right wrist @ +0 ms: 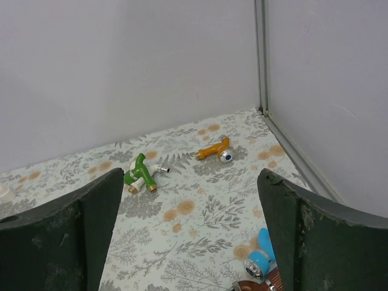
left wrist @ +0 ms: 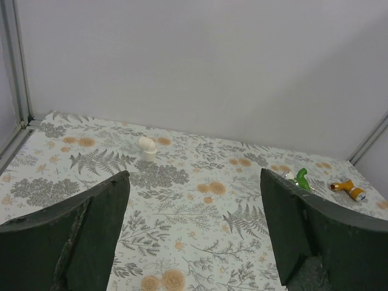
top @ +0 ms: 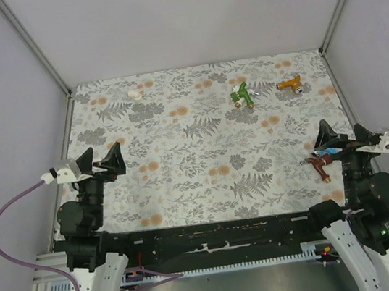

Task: Install the water faucets

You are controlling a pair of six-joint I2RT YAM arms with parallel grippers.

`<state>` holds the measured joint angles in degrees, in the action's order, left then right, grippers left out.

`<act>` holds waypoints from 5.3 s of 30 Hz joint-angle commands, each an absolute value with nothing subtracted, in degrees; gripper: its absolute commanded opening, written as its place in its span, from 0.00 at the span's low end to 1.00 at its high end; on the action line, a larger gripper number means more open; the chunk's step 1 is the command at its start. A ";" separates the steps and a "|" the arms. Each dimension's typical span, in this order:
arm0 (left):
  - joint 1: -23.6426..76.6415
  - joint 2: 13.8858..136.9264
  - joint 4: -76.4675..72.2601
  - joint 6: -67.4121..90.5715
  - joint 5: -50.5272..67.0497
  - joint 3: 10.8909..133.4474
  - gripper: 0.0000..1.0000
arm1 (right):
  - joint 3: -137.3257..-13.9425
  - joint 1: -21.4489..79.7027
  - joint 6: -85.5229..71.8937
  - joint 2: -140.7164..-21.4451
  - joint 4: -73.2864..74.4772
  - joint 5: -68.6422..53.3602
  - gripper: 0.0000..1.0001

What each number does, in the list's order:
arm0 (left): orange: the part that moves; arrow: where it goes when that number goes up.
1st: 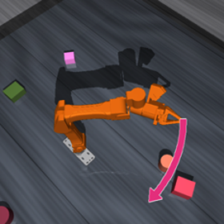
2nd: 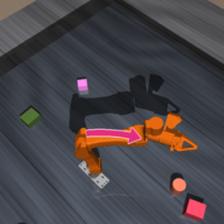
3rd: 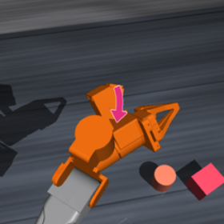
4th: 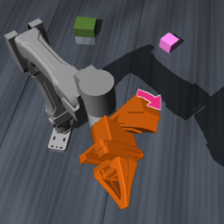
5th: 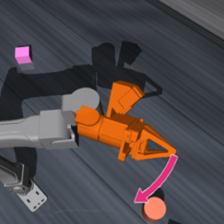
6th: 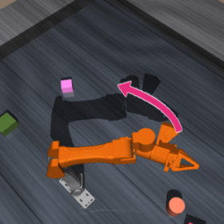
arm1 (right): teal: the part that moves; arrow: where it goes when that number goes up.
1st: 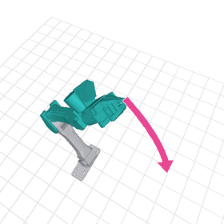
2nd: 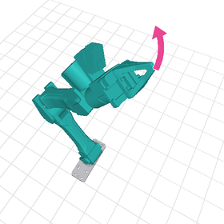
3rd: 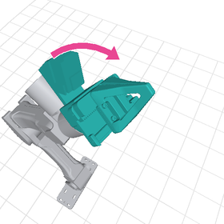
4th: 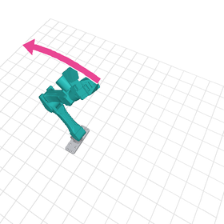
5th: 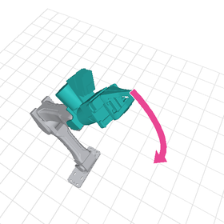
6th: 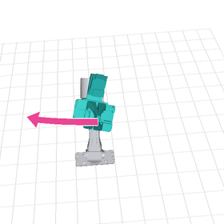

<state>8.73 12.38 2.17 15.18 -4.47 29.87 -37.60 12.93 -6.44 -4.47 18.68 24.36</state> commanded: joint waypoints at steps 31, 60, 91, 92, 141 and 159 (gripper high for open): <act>15.56 9.93 20.92 12.84 -8.61 36.12 0.94 | -57.82 9.51 -25.31 -75.64 17.85 5.53 0.98; 15.56 18.37 19.42 8.53 -5.19 35.68 0.93 | -103.79 -13.27 -17.75 -131.04 23.11 -3.16 0.77; 15.56 35.48 22.67 24.33 8.07 39.90 0.91 | -61.29 -7.22 -30.58 -99.78 7.39 -17.31 0.28; 15.56 38.38 23.46 25.91 9.57 40.77 0.91 | -59.35 -6.34 -30.76 -97.32 6.95 -17.14 0.28; 42.80 67.77 -10.83 36.33 12.82 38.93 0.02 | -31.11 41.75 -34.29 -61.71 -16.97 1.05 0.76; 42.71 45.80 10.02 14.86 11.15 39.46 0.02 | -37.96 39.38 -8.88 -50.36 2.20 -20.00 0.86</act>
<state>42.83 48.86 8.36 21.58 6.70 37.08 -34.30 41.15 -14.15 -51.11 -1.02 -8.47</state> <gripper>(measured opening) 0.331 0.879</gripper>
